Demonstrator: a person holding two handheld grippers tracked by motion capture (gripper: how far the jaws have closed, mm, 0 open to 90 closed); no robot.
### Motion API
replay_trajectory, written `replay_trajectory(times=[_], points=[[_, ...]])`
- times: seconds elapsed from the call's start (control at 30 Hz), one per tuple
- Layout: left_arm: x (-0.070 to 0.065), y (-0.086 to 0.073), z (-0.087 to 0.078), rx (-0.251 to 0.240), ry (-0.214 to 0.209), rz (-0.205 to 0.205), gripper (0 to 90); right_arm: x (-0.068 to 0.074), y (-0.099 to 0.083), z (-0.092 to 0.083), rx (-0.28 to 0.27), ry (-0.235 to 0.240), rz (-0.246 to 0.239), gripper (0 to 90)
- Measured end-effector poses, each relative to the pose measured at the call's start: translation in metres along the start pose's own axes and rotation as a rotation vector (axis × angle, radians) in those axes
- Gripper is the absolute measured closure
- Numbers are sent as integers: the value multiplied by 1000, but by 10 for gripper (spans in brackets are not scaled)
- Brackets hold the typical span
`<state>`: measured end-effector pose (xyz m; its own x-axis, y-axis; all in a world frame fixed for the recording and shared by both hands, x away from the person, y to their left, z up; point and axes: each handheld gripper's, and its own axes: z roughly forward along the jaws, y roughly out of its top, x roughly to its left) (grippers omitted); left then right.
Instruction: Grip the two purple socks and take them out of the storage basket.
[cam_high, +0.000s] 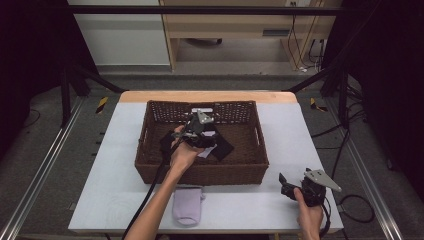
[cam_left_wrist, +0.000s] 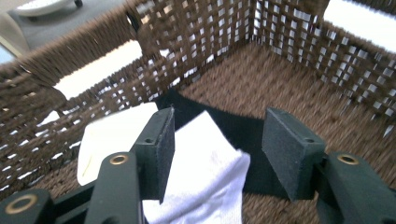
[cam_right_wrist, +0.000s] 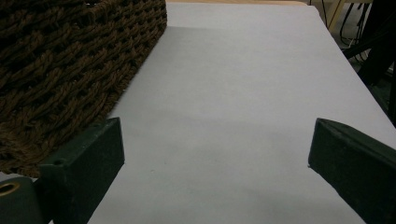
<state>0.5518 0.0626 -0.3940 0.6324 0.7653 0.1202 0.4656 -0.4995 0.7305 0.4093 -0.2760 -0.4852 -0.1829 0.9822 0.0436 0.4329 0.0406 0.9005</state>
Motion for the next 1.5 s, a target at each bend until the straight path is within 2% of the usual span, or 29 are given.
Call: replay_trajectory(times=[0.03,0.07,0.1,0.3,0.47,0.57,0.6,0.63,0.7,0.83,0.93,1.1,1.27,1.3,1.33,1.37,1.5], points=[[-2,0,4,48,17,20,424,0,0,0,1,0,-1,40],[-3,0,6,64,21,28,422,0,0,0,1,-2,-1,39],[-3,0,6,64,21,28,421,0,0,0,0,-3,-1,40],[-13,-1,14,138,47,116,417,0,0,0,0,-2,-1,39],[-13,-1,19,185,51,121,444,0,0,0,0,-4,-2,40],[-10,-2,26,250,18,103,475,0,0,0,-3,-4,-2,40],[-10,-2,26,250,18,103,500,0,0,0,-3,-4,-2,40],[-9,-2,29,281,35,91,525,0,0,0,-3,-2,-2,40],[-7,-1,29,290,36,76,578,0,0,0,-3,-2,-1,40],[-8,-1,29,305,35,89,706,0,0,0,-3,-1,-2,40],[-8,-1,28,300,33,86,815,0,0,0,-4,-2,-2,40],[-7,0,22,251,32,70,857,0,0,0,-4,-1,0,40],[-4,0,11,150,16,41,860,0,0,0,-5,0,1,40],[-2,-1,7,105,13,24,860,0,0,0,-4,1,1,40],[-2,-1,7,105,13,24,860,0,0,0,-4,1,1,40],[-1,-1,4,73,1,12,860,0,0,0,-4,1,1,39],[3,-1,-2,22,-12,-20,862,0,0,0,-5,1,1,40]])
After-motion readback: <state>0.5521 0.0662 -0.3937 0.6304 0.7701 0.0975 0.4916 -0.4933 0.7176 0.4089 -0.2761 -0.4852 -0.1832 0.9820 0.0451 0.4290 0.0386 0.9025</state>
